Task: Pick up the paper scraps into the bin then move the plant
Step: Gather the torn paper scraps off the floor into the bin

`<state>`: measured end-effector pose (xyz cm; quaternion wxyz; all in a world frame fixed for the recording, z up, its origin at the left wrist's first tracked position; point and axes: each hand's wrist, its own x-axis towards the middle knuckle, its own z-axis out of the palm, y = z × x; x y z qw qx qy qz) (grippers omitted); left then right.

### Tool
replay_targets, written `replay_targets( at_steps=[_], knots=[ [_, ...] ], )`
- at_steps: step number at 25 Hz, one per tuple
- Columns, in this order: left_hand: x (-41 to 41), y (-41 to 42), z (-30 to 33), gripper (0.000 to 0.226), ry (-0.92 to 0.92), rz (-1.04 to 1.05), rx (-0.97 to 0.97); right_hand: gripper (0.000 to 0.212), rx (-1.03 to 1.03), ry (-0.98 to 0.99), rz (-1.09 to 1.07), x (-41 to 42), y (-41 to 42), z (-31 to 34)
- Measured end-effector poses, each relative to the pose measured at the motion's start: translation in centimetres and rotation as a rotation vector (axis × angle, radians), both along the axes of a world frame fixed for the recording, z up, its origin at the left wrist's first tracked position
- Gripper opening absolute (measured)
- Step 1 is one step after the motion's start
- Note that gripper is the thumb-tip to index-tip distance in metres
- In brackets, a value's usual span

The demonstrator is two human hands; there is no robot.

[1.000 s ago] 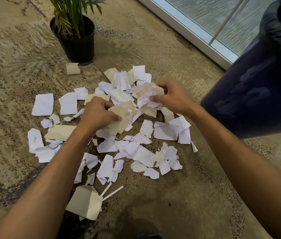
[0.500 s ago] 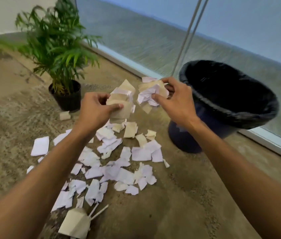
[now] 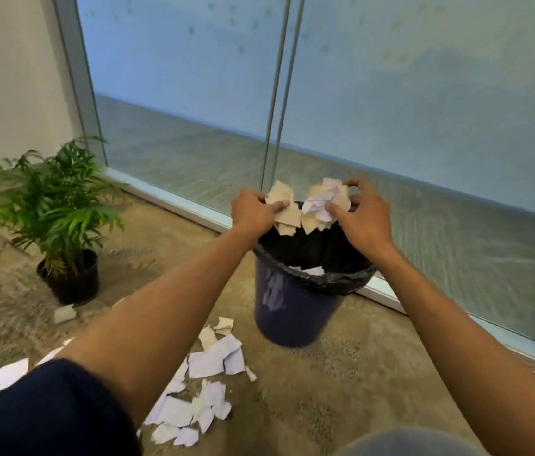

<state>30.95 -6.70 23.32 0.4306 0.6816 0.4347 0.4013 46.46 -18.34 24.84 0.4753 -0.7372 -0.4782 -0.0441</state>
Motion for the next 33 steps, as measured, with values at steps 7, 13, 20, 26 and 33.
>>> replay_targets(
  at_steps=[7, 13, 20, 26, 33],
  knots=[
    [-1.2, -3.7, -1.9, 0.052, 0.090, -0.137, 0.091, 0.052, -0.228, -0.043, 0.095, 0.6, -1.6, -3.2],
    [-12.7, -5.4, -6.4, 0.032, 0.144, -0.031, 0.064, 0.025, -0.213, -0.137, 0.381, -6.4, 0.6, -7.0],
    [-30.0, -10.4, -16.1, 0.011, 0.375, 0.210, -0.060, 0.020, -0.335, -0.117, 0.720, -18.2, 3.8, -13.0],
    [-36.9, -14.7, -25.1, 0.023, 0.721, 0.294, -0.293, 0.024, -0.610, -0.186, 0.915, -24.9, 3.2, -20.6],
    [-35.3, -13.7, -27.9, 0.081, 1.028, -0.143, -0.408, 0.046, -0.955, -0.464, 1.077, -30.6, 2.2, -28.3]
  ],
)
